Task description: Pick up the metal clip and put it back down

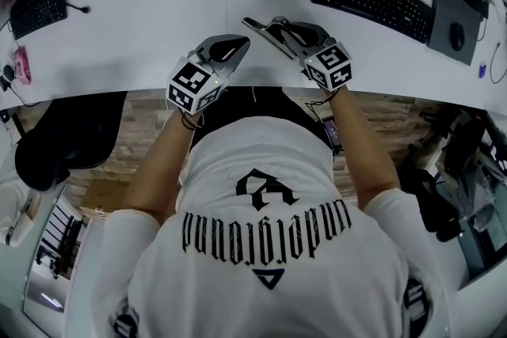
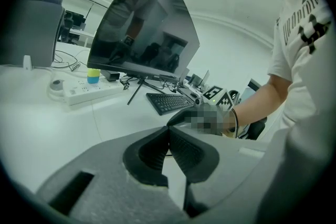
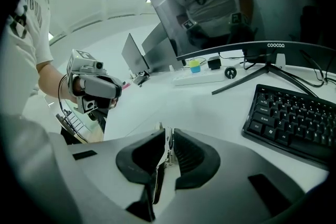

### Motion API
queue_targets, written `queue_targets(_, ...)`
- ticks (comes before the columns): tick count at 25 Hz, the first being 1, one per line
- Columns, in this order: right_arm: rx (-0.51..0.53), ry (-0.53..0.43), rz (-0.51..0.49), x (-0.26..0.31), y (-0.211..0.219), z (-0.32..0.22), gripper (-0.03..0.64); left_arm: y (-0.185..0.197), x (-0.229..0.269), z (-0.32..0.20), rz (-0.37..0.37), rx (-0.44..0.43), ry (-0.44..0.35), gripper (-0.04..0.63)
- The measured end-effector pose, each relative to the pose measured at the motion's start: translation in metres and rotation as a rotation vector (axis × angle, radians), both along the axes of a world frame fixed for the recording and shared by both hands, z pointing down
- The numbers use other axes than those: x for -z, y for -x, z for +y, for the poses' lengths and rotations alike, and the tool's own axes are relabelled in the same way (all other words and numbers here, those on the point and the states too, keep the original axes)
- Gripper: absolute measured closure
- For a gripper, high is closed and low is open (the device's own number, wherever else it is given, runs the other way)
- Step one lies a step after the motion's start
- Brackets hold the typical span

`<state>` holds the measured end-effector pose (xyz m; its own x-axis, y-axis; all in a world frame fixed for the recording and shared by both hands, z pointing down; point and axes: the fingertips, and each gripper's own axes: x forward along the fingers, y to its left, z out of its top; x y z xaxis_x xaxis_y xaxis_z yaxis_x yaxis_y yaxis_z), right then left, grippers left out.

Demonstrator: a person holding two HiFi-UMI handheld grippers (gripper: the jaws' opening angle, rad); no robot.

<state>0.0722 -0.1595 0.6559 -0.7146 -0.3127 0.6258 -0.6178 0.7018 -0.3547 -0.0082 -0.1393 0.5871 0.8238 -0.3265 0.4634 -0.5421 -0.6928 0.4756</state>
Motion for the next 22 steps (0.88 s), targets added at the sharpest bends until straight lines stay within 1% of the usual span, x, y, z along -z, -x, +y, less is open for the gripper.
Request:
queue_targets(7,-0.003,-0.042,-0.002,0.017,-0.005,-0.003,0.581,-0.008,0.002,0.009,0.005,-0.002,-0.005,0.581)
queue_targets(16,0.005,-0.111,-0.008,0.049,-0.012,0.009,0.583,-0.020,0.017,0.022,0.018,0.007,-0.036,0.581)
queue_targets(20,0.005,-0.146,-0.019,0.067,-0.015,0.014,0.583,-0.026,0.035,0.026,0.071,0.040,-0.031,0.581)
queue_targets(22,0.007,-0.159,-0.025,0.076,-0.015,0.019,0.583,-0.029,0.045,0.031,0.082,0.048,-0.043,0.581)
